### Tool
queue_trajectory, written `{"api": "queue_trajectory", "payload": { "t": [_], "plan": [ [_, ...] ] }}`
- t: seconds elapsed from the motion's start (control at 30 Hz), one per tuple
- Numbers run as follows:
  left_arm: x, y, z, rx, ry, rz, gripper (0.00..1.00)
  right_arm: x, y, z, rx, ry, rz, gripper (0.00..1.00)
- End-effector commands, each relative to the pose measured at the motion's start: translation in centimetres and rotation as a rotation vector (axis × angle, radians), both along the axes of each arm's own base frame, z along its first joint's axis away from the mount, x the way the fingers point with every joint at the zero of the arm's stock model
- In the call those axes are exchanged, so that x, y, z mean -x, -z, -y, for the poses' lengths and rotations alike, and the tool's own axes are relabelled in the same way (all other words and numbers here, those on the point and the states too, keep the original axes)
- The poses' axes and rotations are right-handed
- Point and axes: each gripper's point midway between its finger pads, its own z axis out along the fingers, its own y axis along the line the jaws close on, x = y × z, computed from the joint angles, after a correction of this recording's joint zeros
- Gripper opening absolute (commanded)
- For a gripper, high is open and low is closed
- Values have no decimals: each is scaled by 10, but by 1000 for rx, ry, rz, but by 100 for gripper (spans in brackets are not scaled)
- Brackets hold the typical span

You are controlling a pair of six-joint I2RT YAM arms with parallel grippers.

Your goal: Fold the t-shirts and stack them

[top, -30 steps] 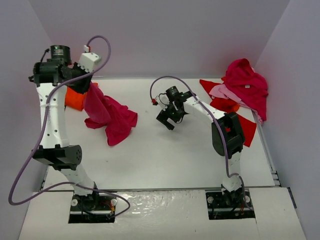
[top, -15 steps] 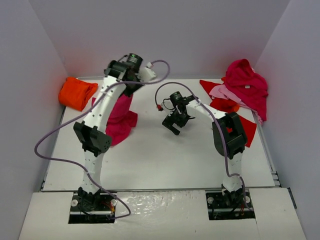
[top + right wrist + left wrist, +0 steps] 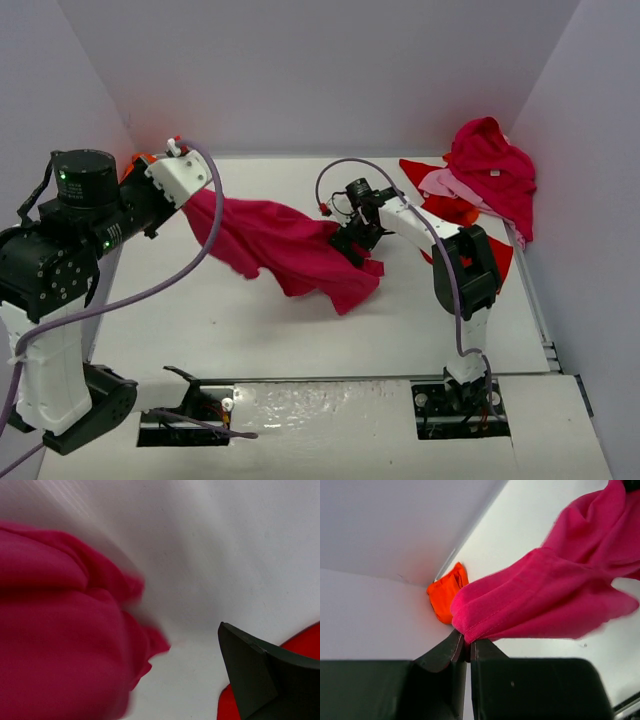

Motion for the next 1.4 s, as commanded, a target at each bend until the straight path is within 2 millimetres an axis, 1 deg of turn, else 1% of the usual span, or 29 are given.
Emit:
{"api": "queue_trajectory", "payload": {
  "t": [0.0,0.07,0.13,0.23,0.27,0.33,0.47,0.53,0.57,0.7,0.8,0.83,0.93,1.07,1.13,1.23,1.37],
  "plan": [
    [-52,79,-2,-228,-53,-172,0,-7,-51,-12,-76,-4,105,100],
    [-59,105,-6,-282,-68,-214,0,-4,-55,-11,-79,-8,110,100],
    [-62,115,-7,-291,-79,-222,0,-2,-61,-8,-73,-10,126,100],
    [-63,145,-5,-305,-81,-281,0,-4,-78,-4,-71,-16,175,100],
    [-62,151,-5,-308,-79,-293,0,-4,-82,-4,-74,-17,184,100],
    [-61,162,-5,-312,-77,-306,0,4,-90,-6,-85,-38,172,100],
    [-59,171,-13,-342,-100,-304,0,29,-96,-14,-112,-99,113,100],
    [-60,171,-18,-366,-116,-293,0,45,-93,-15,-104,-139,77,100],
    [-60,173,-21,-379,-123,-295,0,50,-90,-15,-94,-153,65,100],
    [-63,175,-22,-384,-131,-289,0,71,-69,-15,-69,-193,-36,100],
    [-64,178,-23,-392,-135,-289,0,85,-55,-20,-52,-223,-104,100],
    [-65,182,-24,-400,-137,-296,0,93,-49,-22,-37,-239,-131,100],
    [-62,187,-25,-405,-139,-303,0,105,-44,-24,-21,-264,-156,100],
    [-58,185,-27,-400,-140,-299,0,126,-32,-19,15,-298,-217,100],
    [-58,185,-27,-403,-141,-299,0,141,-24,-15,42,-323,-269,96],
    [-58,187,-27,-405,-138,-302,0,155,-17,-15,63,-350,-300,87],
    [-58,194,-27,-414,-136,-311,0,167,-6,-11,83,-353,-344,87]
  ]
}}
